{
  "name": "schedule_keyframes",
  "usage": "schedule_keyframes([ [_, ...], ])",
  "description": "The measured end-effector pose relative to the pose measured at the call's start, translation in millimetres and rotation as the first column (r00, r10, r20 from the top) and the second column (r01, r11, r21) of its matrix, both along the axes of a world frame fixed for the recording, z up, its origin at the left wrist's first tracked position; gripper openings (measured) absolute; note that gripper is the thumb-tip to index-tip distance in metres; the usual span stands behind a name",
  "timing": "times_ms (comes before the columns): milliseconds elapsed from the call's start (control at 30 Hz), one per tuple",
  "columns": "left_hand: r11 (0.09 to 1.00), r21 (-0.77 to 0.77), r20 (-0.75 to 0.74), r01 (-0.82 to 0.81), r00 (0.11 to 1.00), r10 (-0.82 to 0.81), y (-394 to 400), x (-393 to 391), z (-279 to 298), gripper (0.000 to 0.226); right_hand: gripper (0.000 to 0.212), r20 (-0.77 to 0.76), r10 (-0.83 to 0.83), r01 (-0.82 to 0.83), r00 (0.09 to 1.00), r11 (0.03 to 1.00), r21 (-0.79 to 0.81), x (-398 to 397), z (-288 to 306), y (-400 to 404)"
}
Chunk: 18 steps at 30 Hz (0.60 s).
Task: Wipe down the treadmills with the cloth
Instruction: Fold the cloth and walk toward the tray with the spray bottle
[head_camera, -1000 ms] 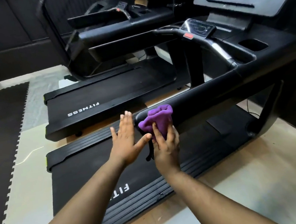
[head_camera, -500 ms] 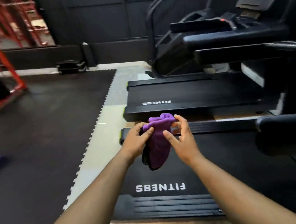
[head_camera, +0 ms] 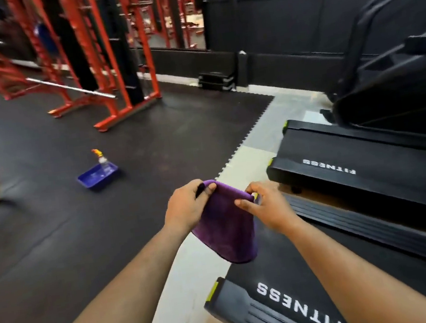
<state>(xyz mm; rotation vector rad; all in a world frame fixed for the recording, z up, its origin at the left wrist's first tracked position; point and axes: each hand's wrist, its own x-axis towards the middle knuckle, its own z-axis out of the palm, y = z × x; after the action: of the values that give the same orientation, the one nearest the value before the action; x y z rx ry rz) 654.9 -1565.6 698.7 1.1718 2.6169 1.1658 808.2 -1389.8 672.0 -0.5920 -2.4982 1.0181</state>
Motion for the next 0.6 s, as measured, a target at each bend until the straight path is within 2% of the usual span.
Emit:
schedule_keyframes([
  [167,0.959,0.212,0.226,-0.187,0.964,0.138,-15.4,-53.4,3.7,0.035,0.026,-0.061,0.230,-0.237,0.971,0.949,-0.206,-73.6,-16.0,13.2],
  [233,0.919,0.276,0.304,-0.282,0.933,0.195,-26.1,-70.9,9.9,0.028,0.026,0.028,0.358,-0.340,0.933,0.906,-0.253,-98.7,-20.2,16.9],
  [300,0.880,0.306,0.329,-0.365,0.907,0.262,-38.7,-90.1,13.8,0.024,0.022,0.194,0.475,-0.436,0.858,0.874,-0.214,-127.3,-30.5,16.6],
  [367,0.857,0.303,0.307,-0.416,0.895,0.325,-54.8,-110.0,13.6,0.022,0.005,0.322,0.505,-0.498,0.801,0.860,-0.112,-154.3,-43.8,12.0],
  [400,0.846,0.296,0.293,-0.444,0.885,0.362,-63.9,-119.0,13.0,0.021,0.007,0.336,0.487,-0.491,0.806,0.867,-0.082,-165.3,-48.2,8.7],
  [500,0.753,0.340,0.326,-0.564,0.821,0.468,-98.0,-154.9,8.4,0.024,0.020,0.241,0.399,-0.377,0.885,0.917,-0.132,-204.9,-52.6,-3.6],
  [567,0.724,0.351,0.356,-0.594,0.799,0.484,-122.2,-181.4,6.0,0.025,0.012,0.200,0.397,-0.368,0.896,0.914,-0.168,-238.0,-51.7,-18.4],
  [600,0.752,0.329,0.331,-0.571,0.816,0.474,-130.9,-191.3,5.9,0.024,0.004,0.200,0.424,-0.390,0.883,0.902,-0.187,-253.5,-52.9,-28.5],
])
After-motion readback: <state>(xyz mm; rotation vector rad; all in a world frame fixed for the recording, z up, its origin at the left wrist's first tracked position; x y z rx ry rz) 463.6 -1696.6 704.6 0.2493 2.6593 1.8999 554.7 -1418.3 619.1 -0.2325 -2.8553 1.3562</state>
